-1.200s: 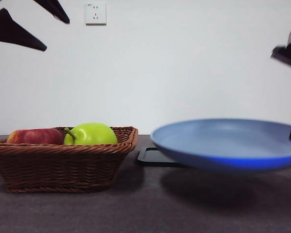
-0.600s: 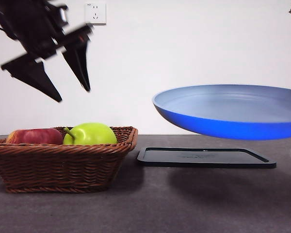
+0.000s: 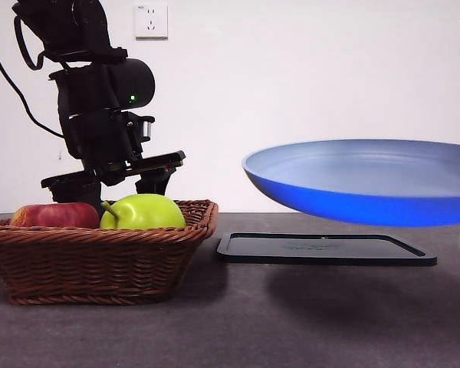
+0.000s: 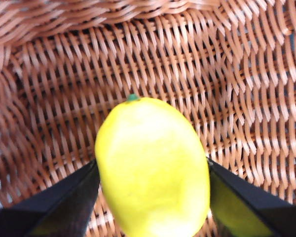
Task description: Take the lemon from the basket,put the lemon in the plate,hand out the plate
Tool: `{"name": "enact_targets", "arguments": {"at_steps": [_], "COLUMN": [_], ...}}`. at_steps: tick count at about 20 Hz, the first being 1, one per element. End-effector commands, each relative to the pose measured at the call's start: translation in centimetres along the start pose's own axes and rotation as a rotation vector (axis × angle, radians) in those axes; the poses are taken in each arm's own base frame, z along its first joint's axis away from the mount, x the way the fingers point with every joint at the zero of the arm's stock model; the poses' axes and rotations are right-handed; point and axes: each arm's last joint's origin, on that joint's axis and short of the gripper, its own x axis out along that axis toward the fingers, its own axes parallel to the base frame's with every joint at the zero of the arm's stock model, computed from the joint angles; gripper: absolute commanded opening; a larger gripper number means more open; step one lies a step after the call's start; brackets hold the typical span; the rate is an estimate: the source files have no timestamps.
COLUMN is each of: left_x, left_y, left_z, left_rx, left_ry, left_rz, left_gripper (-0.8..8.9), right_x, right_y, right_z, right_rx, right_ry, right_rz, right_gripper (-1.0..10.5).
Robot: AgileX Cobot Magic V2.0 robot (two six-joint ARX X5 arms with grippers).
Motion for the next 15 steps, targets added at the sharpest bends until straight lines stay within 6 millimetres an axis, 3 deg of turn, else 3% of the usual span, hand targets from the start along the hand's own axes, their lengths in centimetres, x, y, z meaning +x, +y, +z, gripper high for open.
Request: {"name": "enact_targets", "arguments": {"at_steps": [1, 4, 7, 9, 11, 13, 15], "left_x": [0.2, 0.1, -1.3, -4.7, -9.6, -14.2, -16.4], "left_y": [-0.4, -0.4, -0.3, -0.5, -1.2, -3.6, -6.9], "left_z": [0.5, 0.6, 0.9, 0.9, 0.2, -1.6, -3.7], "left_rx": [0.041, 0.078, 0.079, 0.1, 0.143, 0.243, 0.355], "left_ry": [-0.019, -0.029, -0.074, -0.158, -0.266, -0.339, -0.373], "left_rz": [-0.001, -0.003, -0.011, -0.028, -0.085, -0.257, -0.359], "left_gripper": [3.48, 1.88, 1.78, 1.78, 1.78, 1.78, 1.78], "right_x": [-0.1, -0.1, -0.1, -0.1, -0.1, 0.1, 0.5], "right_y": [0.2, 0.2, 0.2, 0.2, 0.2, 0.1, 0.2], "right_z": [0.4, 0.4, 0.4, 0.4, 0.4, 0.4, 0.6], "right_rx": [-0.012, -0.013, -0.012, -0.011, 0.023, 0.047, 0.054], "right_ry": [-0.015, -0.016, -0.016, -0.016, -0.015, -0.008, 0.02], "right_rz": [0.008, 0.008, 0.008, 0.009, 0.009, 0.01, 0.065], "right_gripper": [0.0, 0.0, 0.0, 0.0, 0.0, 0.0, 0.0]}}
